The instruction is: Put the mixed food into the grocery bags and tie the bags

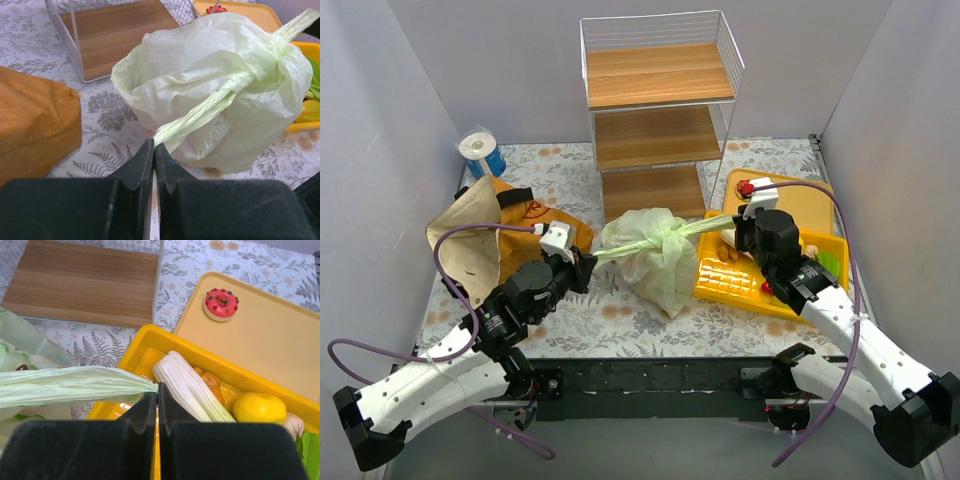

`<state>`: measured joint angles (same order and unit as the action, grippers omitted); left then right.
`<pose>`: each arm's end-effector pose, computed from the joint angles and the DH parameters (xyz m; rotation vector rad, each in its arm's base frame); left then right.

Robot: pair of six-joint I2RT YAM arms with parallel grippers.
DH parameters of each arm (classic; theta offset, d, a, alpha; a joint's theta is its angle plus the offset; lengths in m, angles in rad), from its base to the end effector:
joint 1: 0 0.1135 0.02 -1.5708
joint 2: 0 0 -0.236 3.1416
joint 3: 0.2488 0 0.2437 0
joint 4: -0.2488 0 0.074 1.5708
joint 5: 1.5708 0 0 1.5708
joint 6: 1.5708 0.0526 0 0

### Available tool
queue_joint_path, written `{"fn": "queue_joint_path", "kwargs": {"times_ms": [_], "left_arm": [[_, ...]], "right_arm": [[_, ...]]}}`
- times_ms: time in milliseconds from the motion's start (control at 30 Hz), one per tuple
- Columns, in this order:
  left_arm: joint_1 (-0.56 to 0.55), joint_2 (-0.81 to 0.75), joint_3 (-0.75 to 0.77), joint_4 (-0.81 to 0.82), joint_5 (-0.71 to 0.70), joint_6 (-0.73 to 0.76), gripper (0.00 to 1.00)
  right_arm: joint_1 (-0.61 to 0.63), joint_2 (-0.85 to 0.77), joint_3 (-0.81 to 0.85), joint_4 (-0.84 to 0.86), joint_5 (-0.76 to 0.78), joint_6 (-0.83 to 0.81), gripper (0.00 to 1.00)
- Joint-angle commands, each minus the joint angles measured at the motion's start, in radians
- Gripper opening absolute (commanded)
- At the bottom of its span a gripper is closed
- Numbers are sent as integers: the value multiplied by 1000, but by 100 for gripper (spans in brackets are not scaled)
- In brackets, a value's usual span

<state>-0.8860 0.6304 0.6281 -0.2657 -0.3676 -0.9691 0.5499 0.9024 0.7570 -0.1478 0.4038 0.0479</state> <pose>0.1313 -0.1309 0.2795 -0.3503 1.8998 -0.9536 0.2097 0.1043 0.2885 -0.1839 1.8308 0.0420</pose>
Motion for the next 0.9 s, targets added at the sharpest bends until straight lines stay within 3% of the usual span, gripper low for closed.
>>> {"fn": "queue_joint_path", "kwargs": {"times_ms": [0, 867], "left_arm": [[15, -40, -7, -105, -202, -3, 0], [16, -63, 2, -204, -382, -95, 0]], "right_arm": [[-116, 6, -62, 25, 141, -8, 1], [-340, 30, -199, 105, -23, 35, 1]]}}
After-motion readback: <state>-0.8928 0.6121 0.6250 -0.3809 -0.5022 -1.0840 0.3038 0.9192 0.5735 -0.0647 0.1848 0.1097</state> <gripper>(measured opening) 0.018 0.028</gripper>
